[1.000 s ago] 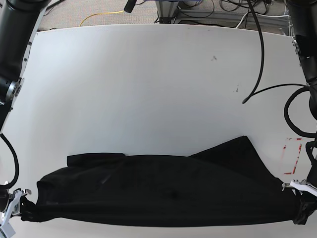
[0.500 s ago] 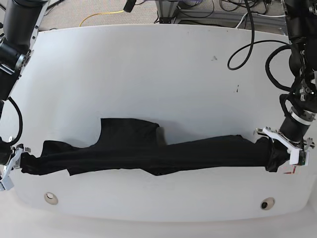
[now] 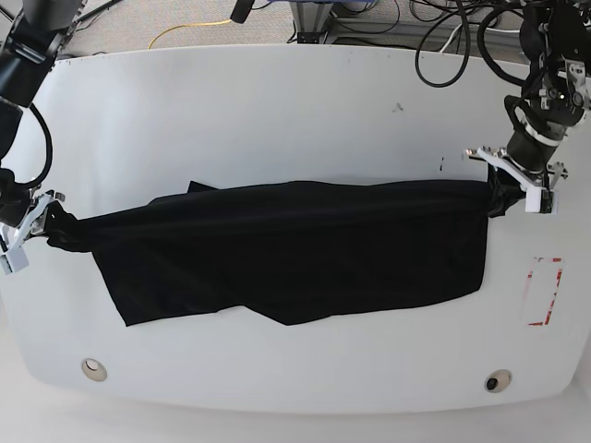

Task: Fold the T-shirt properly
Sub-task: 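Pull the held edge back with both grippers, laying the shirt flat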

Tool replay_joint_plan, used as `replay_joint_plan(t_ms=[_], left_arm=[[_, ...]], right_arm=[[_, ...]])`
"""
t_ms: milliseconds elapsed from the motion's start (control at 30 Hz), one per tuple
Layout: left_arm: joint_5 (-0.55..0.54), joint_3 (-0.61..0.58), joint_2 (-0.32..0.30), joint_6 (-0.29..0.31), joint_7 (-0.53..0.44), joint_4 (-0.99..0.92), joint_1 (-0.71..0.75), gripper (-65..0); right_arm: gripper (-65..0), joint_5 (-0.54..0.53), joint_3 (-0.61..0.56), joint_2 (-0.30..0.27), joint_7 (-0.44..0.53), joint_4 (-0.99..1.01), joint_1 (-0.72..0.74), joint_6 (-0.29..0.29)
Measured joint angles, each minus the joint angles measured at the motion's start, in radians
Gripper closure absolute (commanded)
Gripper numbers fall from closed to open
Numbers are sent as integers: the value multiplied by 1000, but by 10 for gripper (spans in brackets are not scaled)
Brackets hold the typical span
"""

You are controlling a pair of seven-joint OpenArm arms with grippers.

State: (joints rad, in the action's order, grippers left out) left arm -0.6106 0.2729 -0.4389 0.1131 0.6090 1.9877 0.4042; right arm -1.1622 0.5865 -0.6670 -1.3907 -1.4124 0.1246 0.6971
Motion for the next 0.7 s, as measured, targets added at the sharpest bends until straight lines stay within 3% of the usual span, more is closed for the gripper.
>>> replay_joint_plan(t_ms=[100, 233, 367, 500, 600, 700], left_arm=[[-6, 29, 7, 4, 17, -2, 84, -6], [-14, 33, 12, 15, 10, 1, 135, -6], [-2, 45, 5, 0, -1, 2, 212, -6], [0, 41, 6, 5, 6, -2, 270, -6], [-3, 35, 12, 8, 11, -8, 262, -6], [2, 38, 4, 3, -3, -8, 259, -6]], right_arm=[[0, 15, 69, 0, -33, -22, -110, 0], [0, 52, 75, 22, -48, -50, -170, -1], [0, -19, 81, 28, -1, -93, -262, 0], [0, -38, 155, 61, -22, -88, -390, 0], [0, 10, 150, 92, -58, -72, -401, 0], [0, -46, 144, 101, -12, -81, -393, -1]])
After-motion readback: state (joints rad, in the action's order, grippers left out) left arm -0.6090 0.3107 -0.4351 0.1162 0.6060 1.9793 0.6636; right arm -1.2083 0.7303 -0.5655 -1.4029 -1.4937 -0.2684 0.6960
